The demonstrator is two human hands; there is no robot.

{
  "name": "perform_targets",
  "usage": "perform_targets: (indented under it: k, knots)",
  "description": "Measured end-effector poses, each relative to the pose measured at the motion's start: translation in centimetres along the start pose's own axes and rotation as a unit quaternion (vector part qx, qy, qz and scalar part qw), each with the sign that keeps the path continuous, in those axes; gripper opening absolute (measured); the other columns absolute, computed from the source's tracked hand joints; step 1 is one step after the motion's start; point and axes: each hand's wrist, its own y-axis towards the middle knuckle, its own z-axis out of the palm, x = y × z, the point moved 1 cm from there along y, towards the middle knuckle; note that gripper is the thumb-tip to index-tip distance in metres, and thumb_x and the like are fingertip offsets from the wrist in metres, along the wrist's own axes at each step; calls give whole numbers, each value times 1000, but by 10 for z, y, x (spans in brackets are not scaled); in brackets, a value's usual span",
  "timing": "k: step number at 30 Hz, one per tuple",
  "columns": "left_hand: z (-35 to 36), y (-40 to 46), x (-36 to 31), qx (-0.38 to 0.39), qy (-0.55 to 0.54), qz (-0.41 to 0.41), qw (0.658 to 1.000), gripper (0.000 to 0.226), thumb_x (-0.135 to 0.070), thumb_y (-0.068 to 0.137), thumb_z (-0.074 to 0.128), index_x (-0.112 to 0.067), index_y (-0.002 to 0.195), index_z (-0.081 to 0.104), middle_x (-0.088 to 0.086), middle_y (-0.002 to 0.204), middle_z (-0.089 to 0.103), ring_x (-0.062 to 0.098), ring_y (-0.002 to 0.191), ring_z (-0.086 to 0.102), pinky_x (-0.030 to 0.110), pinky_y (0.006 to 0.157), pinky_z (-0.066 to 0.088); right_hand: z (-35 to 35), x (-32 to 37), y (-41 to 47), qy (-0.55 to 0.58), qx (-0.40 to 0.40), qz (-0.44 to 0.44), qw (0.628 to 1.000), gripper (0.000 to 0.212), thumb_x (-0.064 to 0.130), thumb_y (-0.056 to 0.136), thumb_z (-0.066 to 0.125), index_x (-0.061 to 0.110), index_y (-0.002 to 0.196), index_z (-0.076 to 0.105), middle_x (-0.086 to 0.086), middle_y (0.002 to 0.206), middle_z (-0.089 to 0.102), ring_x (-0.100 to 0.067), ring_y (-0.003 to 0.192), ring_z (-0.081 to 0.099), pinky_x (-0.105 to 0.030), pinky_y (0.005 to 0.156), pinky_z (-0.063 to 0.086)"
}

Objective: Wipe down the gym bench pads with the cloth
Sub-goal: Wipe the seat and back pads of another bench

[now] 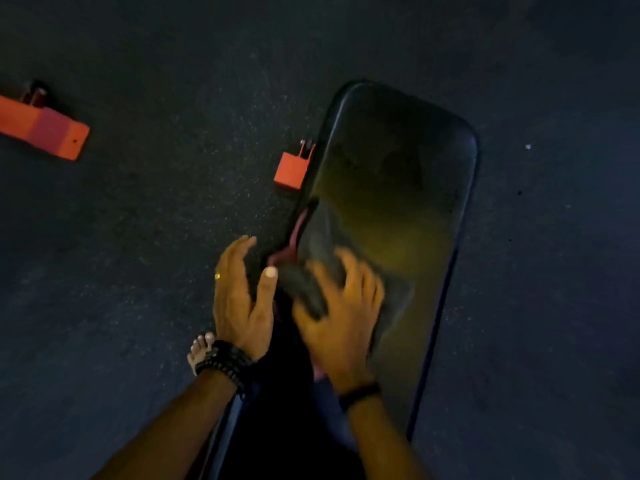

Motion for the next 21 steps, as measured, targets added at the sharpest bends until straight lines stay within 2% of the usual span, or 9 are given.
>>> perform_targets:
  k: [2, 4, 6, 8, 10, 12, 16, 19, 21]
  knots:
    - [8, 5, -9, 24, 17, 34, 999, 60, -49, 95, 43, -12, 141, 45, 6, 148, 44, 20, 140, 37, 42, 115, 33, -9, -16, -51, -7, 21, -21, 1000, 54, 43, 69, 72, 35, 121, 60, -3, 141, 45, -31, 125, 43, -48, 107, 30]
    - [17, 14, -16, 61, 72, 89, 992, 62, -47, 92, 47, -9, 141, 47, 6, 150, 42, 20, 145, 30, 49, 115, 31, -20, -46, -51, -9, 6, -5, 1000, 51, 38, 70, 72, 32, 120, 63, -6, 139, 49, -34, 120, 49, -51, 100, 38]
    - [26, 23, -21, 85, 124, 150, 977, 63, -42, 90, 51, -6, 140, 47, 6, 152, 40, 21, 148, 25, 51, 118, 27, -29, -77, -3, -10, -68, 90, 994, 47, 36, 76, 72, 26, 121, 65, -14, 136, 53, -39, 119, 52, -54, 97, 42]
    - [40, 34, -29, 103, 148, 202, 963, 63, -39, 89, 53, -4, 141, 47, 9, 154, 38, 23, 148, 24, 48, 121, 20, -37, -102, 75, -9, -144, 196, 970, 45, 41, 84, 68, 24, 125, 63, -13, 139, 50, -36, 126, 46, -56, 102, 39]
    - [59, 47, -41, 127, 170, 238, 948, 63, -37, 90, 52, -3, 142, 45, 10, 155, 36, 25, 149, 22, 46, 122, 17, -45, -120, 149, -5, -170, 241, 956, 46, 46, 86, 64, 26, 127, 60, -10, 140, 46, -32, 129, 42, -55, 103, 36]
    - [79, 60, -50, 166, 219, 275, 921, 62, -38, 90, 49, -4, 142, 45, 11, 156, 34, 26, 149, 21, 47, 122, 16, -47, -127, 177, -9, -165, 244, 956, 49, 49, 87, 63, 28, 131, 57, -8, 141, 44, -31, 129, 40, -54, 102, 36]
    - [101, 69, -59, 207, 343, 297, 867, 64, -40, 83, 47, -5, 136, 50, 14, 156, 33, 30, 148, 22, 56, 119, 18, -42, -112, 92, -8, -123, 192, 974, 50, 51, 89, 63, 30, 134, 53, -10, 146, 40, -32, 133, 38, -52, 106, 35]
    - [102, 69, -56, 214, 363, 287, 860, 63, -40, 83, 44, -7, 137, 47, 14, 156, 31, 31, 148, 20, 55, 120, 15, -44, -93, 2, 4, -86, 215, 973, 47, 52, 86, 61, 33, 129, 52, -9, 144, 40, -34, 128, 42, -49, 102, 35]
    - [103, 70, -56, 213, 368, 285, 859, 60, -41, 87, 43, -8, 138, 45, 13, 156, 30, 31, 149, 19, 53, 121, 12, -45, -97, -1, 25, -77, 257, 963, 46, 50, 83, 60, 34, 126, 54, -9, 141, 41, -35, 123, 44, -53, 97, 42]
